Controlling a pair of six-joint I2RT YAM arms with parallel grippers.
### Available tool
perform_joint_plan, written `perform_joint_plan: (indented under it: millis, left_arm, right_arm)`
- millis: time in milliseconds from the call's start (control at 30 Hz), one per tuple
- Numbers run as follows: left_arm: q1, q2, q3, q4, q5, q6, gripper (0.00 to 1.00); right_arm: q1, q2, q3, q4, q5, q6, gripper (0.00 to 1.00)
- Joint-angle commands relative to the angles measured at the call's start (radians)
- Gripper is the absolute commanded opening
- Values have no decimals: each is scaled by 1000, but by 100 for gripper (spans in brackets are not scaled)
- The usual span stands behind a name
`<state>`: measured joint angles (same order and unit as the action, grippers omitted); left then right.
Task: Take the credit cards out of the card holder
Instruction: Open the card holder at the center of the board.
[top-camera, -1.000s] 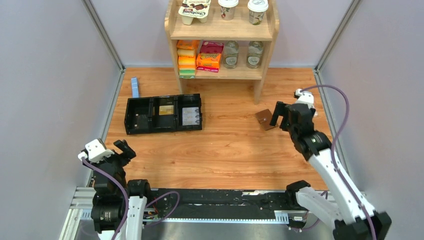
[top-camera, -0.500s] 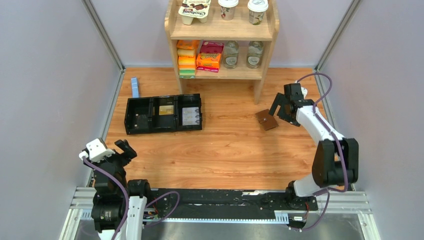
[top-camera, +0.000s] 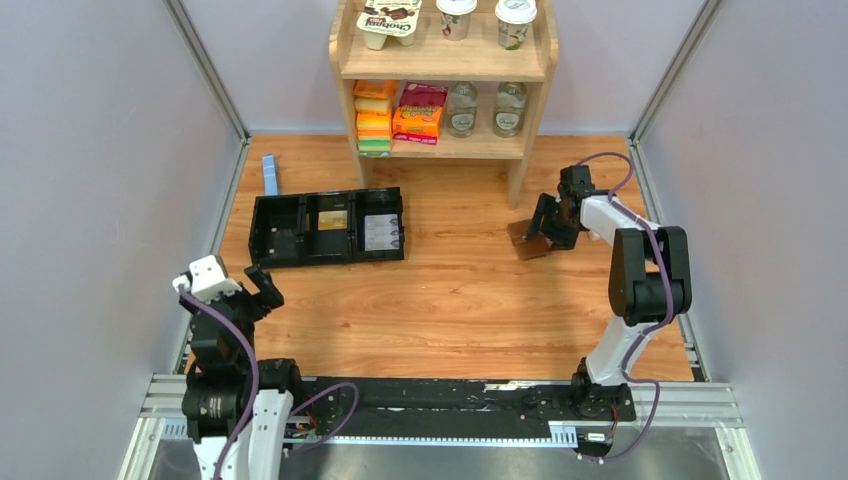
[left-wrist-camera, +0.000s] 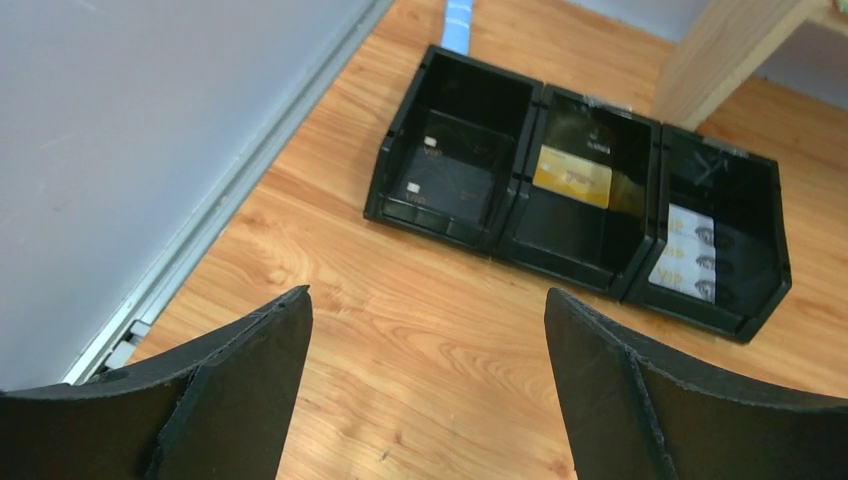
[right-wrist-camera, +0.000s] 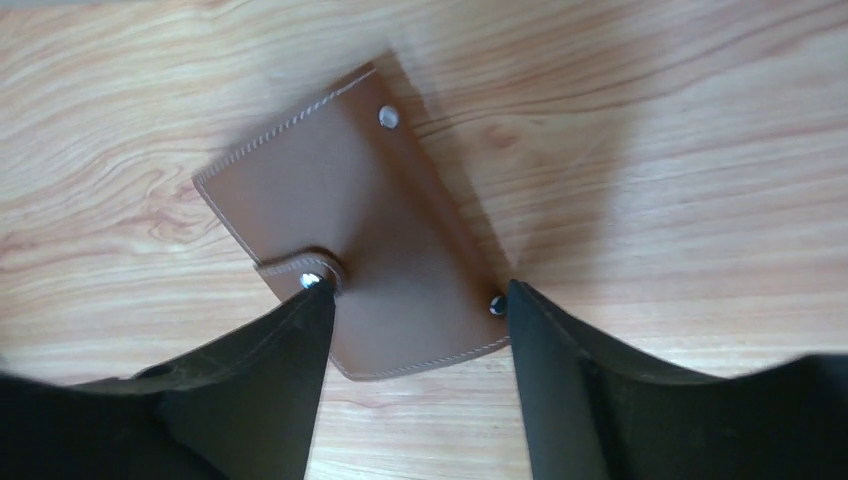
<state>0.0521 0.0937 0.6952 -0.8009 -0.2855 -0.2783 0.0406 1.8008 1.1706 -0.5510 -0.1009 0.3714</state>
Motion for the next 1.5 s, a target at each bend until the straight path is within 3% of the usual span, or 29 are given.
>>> perform_joint_plan:
  millis: [0,133,300,433,467,500,633,767,933,1067,1467]
  left_arm:
    - [-1,156,56,52,110,41,91]
    - [0,311,95,57,218,15,91]
    - [-3,449,84,118,399,-70,89]
    - [-46,518,46,186,466,-153,88]
    - [-49,528,38,201,460,-173,88]
    - [-128,553,38,206,425,-188,88]
    - [-296,658,47,230,344,-252,88]
    - [-406,754,43,293,326,-329,85]
    - [-575,863,69,361,247,-387,84]
    - [-687,980,121,388,210,-417,83]
    - [-859,1271,277,420,209,-450,77]
  right_arm:
    - [45,14,-40,20,-106,-12,59]
    - [125,-14,-117,26,-102,12,44]
    - [257,-108,-250,77,-86,110,34]
    - [347,-239,-370,164,-125,260,31]
    - [370,-265,-388,181,-135,285,31]
    - [393,-286,-396,189,-143,296,33]
    - [423,-348,-405,189,-191,310,55]
    - [404,-408,-408,171,-143,256,66]
    - [305,-376,-414,187,-200,176,63]
    - [292,-330,-414,253,-279,143,60]
    - [294,-189,-465,422,-388,127,50]
